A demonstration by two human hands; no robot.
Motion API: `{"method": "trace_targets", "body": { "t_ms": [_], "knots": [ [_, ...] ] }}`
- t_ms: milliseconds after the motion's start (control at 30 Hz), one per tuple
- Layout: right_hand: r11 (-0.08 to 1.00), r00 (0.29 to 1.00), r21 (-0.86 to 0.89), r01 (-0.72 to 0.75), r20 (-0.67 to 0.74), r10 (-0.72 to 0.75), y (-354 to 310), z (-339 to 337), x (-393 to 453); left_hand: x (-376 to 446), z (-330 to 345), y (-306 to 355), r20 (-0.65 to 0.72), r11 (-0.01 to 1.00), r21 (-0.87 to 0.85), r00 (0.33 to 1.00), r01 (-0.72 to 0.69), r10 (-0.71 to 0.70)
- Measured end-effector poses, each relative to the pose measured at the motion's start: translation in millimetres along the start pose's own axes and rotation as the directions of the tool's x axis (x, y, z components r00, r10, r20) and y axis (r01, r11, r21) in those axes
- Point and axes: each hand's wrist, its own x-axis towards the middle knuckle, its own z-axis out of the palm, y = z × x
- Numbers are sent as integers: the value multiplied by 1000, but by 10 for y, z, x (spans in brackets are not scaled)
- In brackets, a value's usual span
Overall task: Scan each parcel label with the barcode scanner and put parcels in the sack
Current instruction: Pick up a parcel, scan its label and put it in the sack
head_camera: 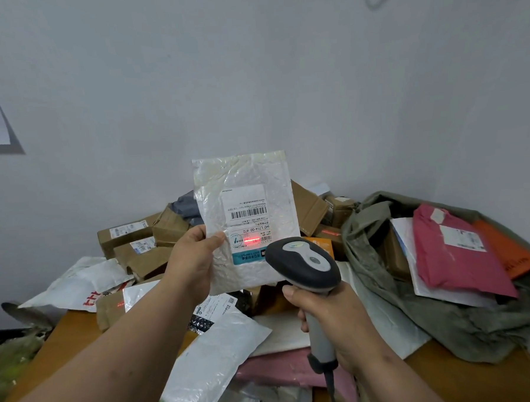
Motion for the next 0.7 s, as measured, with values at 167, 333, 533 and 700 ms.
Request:
{"method": "trace_targets", "body": {
  "t_ms": [167,333,533,700],
  "knots": [
    [1000,1000,-5,-16,0,16,31,-33,43,57,27,-56,-6,1000,10,1000,5,-5],
    [999,1000,6,-32,-1,32,81,-112,91,72,103,-110,-4,1000,16,1000,4,-4],
    [999,999,-3,-32,-9,32,125,-335,161,89,291,-188,10,999,46,1000,-1,0],
    [998,994,-11,-56,-99,55,171,-648,243,114,550,-318,31,998,62,999,28,-30]
  ]
}}
